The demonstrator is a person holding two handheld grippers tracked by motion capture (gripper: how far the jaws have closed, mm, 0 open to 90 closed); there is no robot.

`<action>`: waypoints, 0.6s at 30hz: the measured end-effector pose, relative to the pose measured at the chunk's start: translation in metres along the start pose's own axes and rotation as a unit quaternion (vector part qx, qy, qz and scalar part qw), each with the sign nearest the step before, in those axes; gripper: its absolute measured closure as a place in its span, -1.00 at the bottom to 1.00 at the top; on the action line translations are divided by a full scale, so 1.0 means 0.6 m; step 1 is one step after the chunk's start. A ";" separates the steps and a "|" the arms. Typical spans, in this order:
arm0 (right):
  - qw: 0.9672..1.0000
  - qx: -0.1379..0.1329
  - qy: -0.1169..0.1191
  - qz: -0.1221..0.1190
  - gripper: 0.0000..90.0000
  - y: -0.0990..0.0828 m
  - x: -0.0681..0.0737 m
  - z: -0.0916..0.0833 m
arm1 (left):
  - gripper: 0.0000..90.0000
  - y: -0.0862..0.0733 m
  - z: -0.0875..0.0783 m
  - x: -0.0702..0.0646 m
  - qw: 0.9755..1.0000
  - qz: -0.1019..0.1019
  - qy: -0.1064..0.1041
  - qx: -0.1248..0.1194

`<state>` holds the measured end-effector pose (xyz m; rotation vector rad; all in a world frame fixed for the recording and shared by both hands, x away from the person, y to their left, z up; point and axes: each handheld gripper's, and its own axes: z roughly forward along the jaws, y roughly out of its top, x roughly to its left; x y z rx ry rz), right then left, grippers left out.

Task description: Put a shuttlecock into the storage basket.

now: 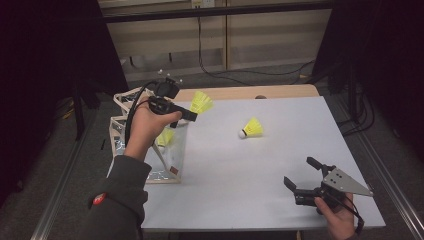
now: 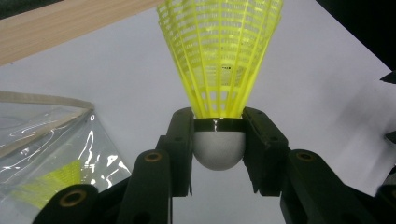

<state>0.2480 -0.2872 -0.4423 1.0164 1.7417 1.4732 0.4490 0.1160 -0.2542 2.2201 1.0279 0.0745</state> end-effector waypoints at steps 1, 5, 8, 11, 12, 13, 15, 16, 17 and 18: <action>1.000 0.000 0.000 -0.002 -0.97 -0.001 0.000 0.001 | 0.45 0.001 -0.001 0.000 1.000 -0.001 0.001 -0.002; 1.000 0.000 0.000 -0.003 -0.98 0.000 0.001 0.001 | 0.45 0.004 -0.009 0.000 1.000 -0.002 0.007 -0.002; 1.000 0.000 0.000 -0.002 -0.98 -0.001 0.000 0.000 | 0.45 0.005 -0.015 0.003 1.000 -0.002 0.005 -0.004; 1.000 0.000 -0.002 -0.003 -0.97 0.000 -0.001 -0.001 | 0.45 0.005 -0.020 0.005 1.000 -0.006 0.008 -0.004; 1.000 -0.001 -0.001 0.001 -0.97 0.001 0.000 -0.001 | 0.45 0.006 -0.022 0.005 1.000 -0.010 0.009 -0.007; 1.000 -0.001 0.000 0.000 -0.97 0.001 0.001 -0.001 | 0.45 0.006 -0.024 0.006 1.000 -0.010 0.011 -0.008; 1.000 -0.001 0.001 -0.002 -0.97 0.000 0.001 -0.001 | 0.45 0.007 -0.028 0.009 1.000 -0.011 0.013 -0.007; 1.000 -0.001 0.000 -0.001 -0.97 0.000 0.002 0.000 | 0.45 0.007 -0.029 0.010 1.000 -0.011 0.015 -0.007; 1.000 0.000 -0.001 -0.003 -0.97 0.000 0.001 0.000 | 0.45 0.007 -0.031 0.011 1.000 -0.012 0.016 -0.008; 1.000 0.000 -0.001 -0.002 -0.97 0.000 0.002 0.000 | 0.45 0.007 -0.033 0.012 1.000 -0.013 0.016 -0.009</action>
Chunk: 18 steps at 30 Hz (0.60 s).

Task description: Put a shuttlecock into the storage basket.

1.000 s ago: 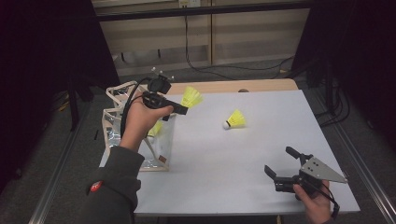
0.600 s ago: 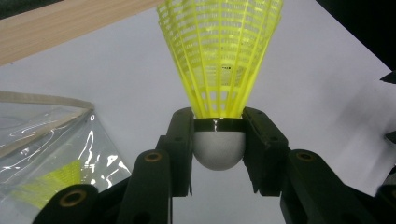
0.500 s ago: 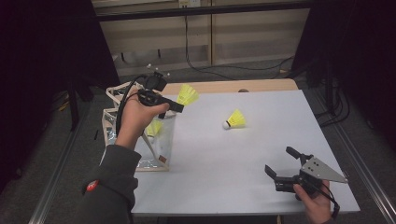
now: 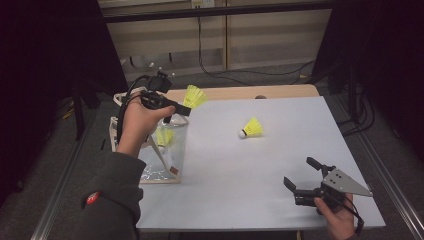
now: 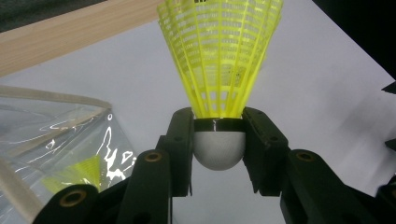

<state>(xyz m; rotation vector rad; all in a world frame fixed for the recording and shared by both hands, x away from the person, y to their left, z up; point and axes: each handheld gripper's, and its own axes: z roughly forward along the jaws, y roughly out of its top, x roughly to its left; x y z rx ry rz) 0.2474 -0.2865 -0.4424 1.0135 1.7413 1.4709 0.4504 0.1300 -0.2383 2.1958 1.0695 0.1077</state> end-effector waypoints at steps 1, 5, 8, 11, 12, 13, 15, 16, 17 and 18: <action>1.000 -0.001 0.001 0.001 -0.97 0.000 0.000 0.000 | 0.45 0.000 -0.001 0.001 1.000 0.001 0.001 0.001; 1.000 -0.001 -0.002 0.000 -0.97 0.000 -0.002 -0.002 | 0.45 -0.002 -0.006 0.006 1.000 -0.005 0.005 -0.001; 1.000 -0.001 -0.001 0.000 -0.97 0.001 0.000 -0.001 | 0.45 -0.004 -0.011 0.010 1.000 -0.008 0.008 -0.004; 1.000 -0.002 -0.001 -0.001 -0.97 0.001 0.000 -0.001 | 0.45 -0.006 -0.018 0.016 1.000 -0.010 0.010 -0.004; 1.000 -0.002 -0.001 -0.001 -0.97 0.001 0.000 -0.001 | 0.45 -0.007 -0.019 0.018 1.000 -0.013 0.012 -0.005; 1.000 -0.001 -0.001 -0.001 -0.97 0.001 0.000 -0.001 | 0.45 -0.008 -0.020 0.020 1.000 -0.014 0.015 -0.006; 1.000 0.000 -0.001 -0.001 -0.97 0.000 -0.001 -0.001 | 0.45 -0.010 -0.023 0.025 1.000 -0.017 0.015 -0.007; 1.000 0.000 -0.001 -0.001 -0.97 0.000 -0.001 -0.001 | 0.45 -0.011 -0.024 0.027 1.000 -0.018 0.016 -0.006; 1.000 0.000 -0.001 -0.001 -0.97 0.000 -0.001 -0.001 | 0.45 -0.013 -0.023 0.028 1.000 -0.021 0.017 -0.007; 1.000 0.001 -0.001 -0.001 -0.97 0.000 -0.001 -0.001 | 0.45 -0.014 -0.025 0.030 1.000 -0.021 0.019 -0.007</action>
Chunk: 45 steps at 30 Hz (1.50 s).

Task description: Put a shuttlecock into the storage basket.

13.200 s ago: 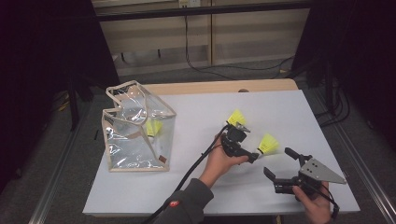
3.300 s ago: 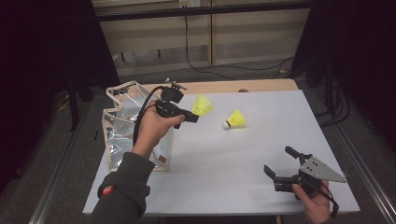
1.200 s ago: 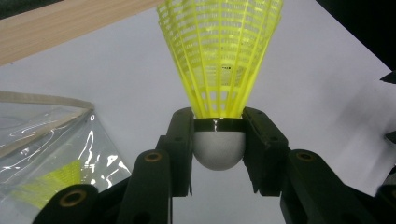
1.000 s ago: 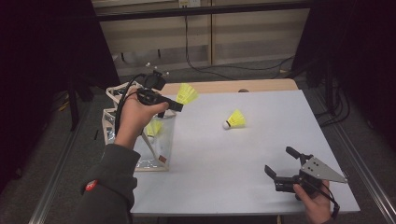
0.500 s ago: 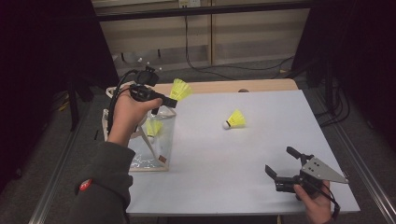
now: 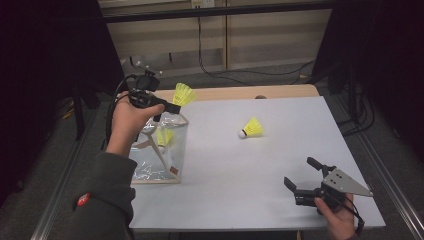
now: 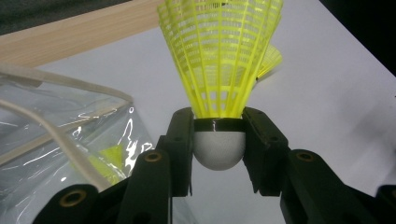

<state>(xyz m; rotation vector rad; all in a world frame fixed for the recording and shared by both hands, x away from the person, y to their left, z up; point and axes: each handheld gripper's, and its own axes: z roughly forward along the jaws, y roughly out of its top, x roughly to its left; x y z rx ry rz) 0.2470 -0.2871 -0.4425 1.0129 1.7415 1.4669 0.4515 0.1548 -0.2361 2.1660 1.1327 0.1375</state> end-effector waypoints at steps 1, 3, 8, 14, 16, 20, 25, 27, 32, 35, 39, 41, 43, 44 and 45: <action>1.000 0.000 0.000 -0.001 -0.97 0.000 0.000 0.000 | 0.45 -0.001 -0.001 0.001 1.000 -0.001 -0.001 0.000; 1.000 0.000 -0.001 -0.002 -0.97 0.001 0.000 -0.001 | 0.45 -0.002 -0.003 0.003 1.000 -0.003 0.001 -0.001; 1.000 0.001 -0.001 0.000 -0.97 -0.001 0.000 0.001 | 0.45 -0.002 -0.008 0.008 1.000 -0.006 0.003 0.000; 1.000 0.002 0.001 -0.004 -0.97 0.000 0.003 0.002 | 0.45 -0.004 -0.015 0.012 1.000 -0.010 0.006 -0.005; 1.000 0.001 0.001 -0.004 -0.97 -0.001 0.002 0.002 | 0.45 -0.005 -0.017 0.014 1.000 -0.009 0.007 -0.004; 1.000 0.002 0.001 -0.003 -0.97 0.000 0.003 0.002 | 0.45 -0.005 -0.023 0.017 1.000 -0.012 0.007 -0.006; 1.000 0.001 0.001 -0.004 -0.97 0.000 0.002 0.000 | 0.45 -0.007 -0.026 0.018 1.000 -0.014 0.011 -0.003; 1.000 0.001 0.000 -0.003 -0.97 0.000 0.002 0.000 | 0.45 -0.007 -0.027 0.019 1.000 -0.014 0.013 -0.003; 1.000 0.001 0.001 -0.004 -0.97 0.001 0.002 0.000 | 0.45 -0.006 -0.029 0.022 1.000 -0.019 0.017 -0.007; 1.000 0.001 0.001 -0.004 -0.97 0.000 0.002 0.000 | 0.45 -0.006 -0.028 0.023 1.000 -0.018 0.016 -0.009; 1.000 0.001 -0.001 -0.001 -0.97 0.001 0.001 0.000 | 0.45 -0.004 -0.032 0.025 1.000 -0.021 0.020 -0.008; 1.000 0.001 -0.001 -0.002 -0.97 0.001 0.000 -0.001 | 0.45 -0.003 -0.034 0.027 0.999 -0.022 0.022 -0.012; 1.000 0.000 -0.001 -0.003 -0.97 0.001 0.000 -0.001 | 0.45 -0.003 -0.037 0.029 0.999 -0.027 0.023 -0.014; 1.000 0.000 -0.001 -0.003 -0.97 0.001 0.000 -0.001 | 0.45 -0.003 -0.038 0.030 0.999 -0.025 0.025 -0.011; 1.000 0.001 -0.001 -0.001 -0.97 0.001 0.001 -0.001 | 0.45 -0.003 -0.040 0.032 0.999 -0.025 0.027 -0.012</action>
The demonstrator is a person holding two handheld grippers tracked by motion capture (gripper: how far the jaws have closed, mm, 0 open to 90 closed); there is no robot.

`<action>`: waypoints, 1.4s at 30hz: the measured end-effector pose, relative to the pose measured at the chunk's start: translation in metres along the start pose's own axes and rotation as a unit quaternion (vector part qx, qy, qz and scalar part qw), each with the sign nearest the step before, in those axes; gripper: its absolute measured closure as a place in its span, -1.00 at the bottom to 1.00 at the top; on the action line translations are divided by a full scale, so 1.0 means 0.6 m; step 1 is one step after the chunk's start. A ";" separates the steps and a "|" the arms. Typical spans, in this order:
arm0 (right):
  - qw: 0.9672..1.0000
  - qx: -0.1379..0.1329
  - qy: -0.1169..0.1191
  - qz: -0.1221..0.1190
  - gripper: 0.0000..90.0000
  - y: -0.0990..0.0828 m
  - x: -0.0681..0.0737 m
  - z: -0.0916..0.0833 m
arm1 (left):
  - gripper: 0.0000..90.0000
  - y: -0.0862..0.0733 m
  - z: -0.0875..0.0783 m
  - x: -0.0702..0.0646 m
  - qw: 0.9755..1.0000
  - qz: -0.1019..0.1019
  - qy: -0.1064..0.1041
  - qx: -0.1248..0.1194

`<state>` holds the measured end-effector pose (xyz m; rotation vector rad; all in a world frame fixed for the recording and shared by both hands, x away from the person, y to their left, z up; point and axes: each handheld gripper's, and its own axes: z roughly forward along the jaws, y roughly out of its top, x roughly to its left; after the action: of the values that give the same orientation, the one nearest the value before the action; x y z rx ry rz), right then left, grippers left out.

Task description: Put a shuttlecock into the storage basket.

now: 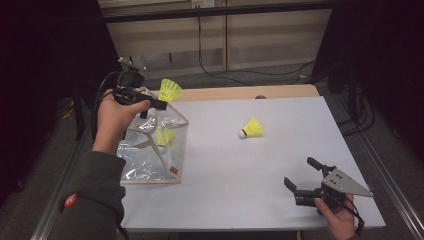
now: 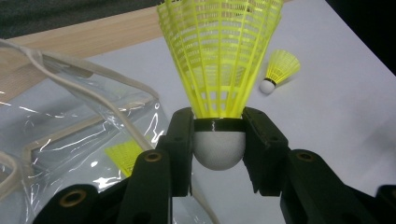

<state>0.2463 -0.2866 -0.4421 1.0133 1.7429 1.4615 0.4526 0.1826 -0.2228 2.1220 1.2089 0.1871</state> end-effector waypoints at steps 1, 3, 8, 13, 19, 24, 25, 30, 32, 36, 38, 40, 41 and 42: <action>1.000 0.000 0.000 -0.001 -0.97 0.000 0.000 0.000 | 0.45 0.000 -0.002 0.001 1.000 -0.004 0.000 -0.002; 1.000 0.000 0.000 -0.002 -0.97 0.000 0.000 0.001 | 0.45 -0.001 -0.006 0.004 1.000 -0.006 0.003 -0.007; 1.000 0.000 0.000 0.000 -0.97 -0.001 0.000 0.000 | 0.45 -0.004 -0.008 0.011 1.000 -0.010 0.010 -0.009; 1.000 -0.001 -0.001 -0.003 -0.97 0.001 -0.001 -0.001 | 0.45 -0.005 -0.012 0.016 1.000 -0.016 0.017 -0.008; 1.000 -0.002 -0.002 -0.001 -0.97 0.001 -0.001 -0.002 | 0.45 -0.007 -0.016 0.023 0.999 -0.024 0.028 -0.011; 1.000 -0.002 -0.002 0.000 -0.97 0.000 -0.001 -0.002 | 0.45 -0.009 -0.021 0.027 0.999 -0.026 0.028 -0.016; 1.000 -0.001 -0.002 -0.001 -0.97 0.000 -0.001 -0.002 | 0.45 -0.010 -0.022 0.028 0.999 -0.026 0.028 -0.017; 1.000 -0.004 -0.002 -0.002 -0.97 0.002 0.000 -0.003 | 0.45 -0.012 -0.023 0.032 0.999 -0.026 0.032 -0.012; 1.000 -0.002 -0.002 -0.001 -0.97 0.000 -0.001 -0.003 | 0.45 -0.013 -0.024 0.034 0.999 -0.028 0.034 -0.011; 1.000 -0.001 -0.001 -0.003 -0.97 0.000 -0.001 -0.003 | 0.45 -0.016 -0.024 0.038 0.999 -0.029 0.039 -0.008; 1.000 -0.001 -0.002 -0.002 -0.97 0.000 -0.001 -0.003 | 0.45 -0.017 -0.024 0.040 0.999 -0.031 0.043 -0.007; 1.000 -0.002 -0.001 -0.002 -0.97 0.000 -0.002 -0.003 | 0.45 -0.017 -0.025 0.042 0.998 -0.034 0.044 -0.009; 1.000 -0.001 -0.001 -0.003 -0.97 0.000 -0.002 -0.003 | 0.45 -0.018 -0.025 0.043 0.998 -0.032 0.045 -0.008; 1.000 -0.002 -0.001 -0.003 -0.97 0.000 -0.002 -0.003 | 0.45 -0.019 -0.025 0.044 0.998 -0.033 0.046 -0.009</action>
<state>0.2450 -0.2885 -0.4416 1.0078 1.7398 1.4585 0.4528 0.2148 -0.2232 2.0744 1.3244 0.2660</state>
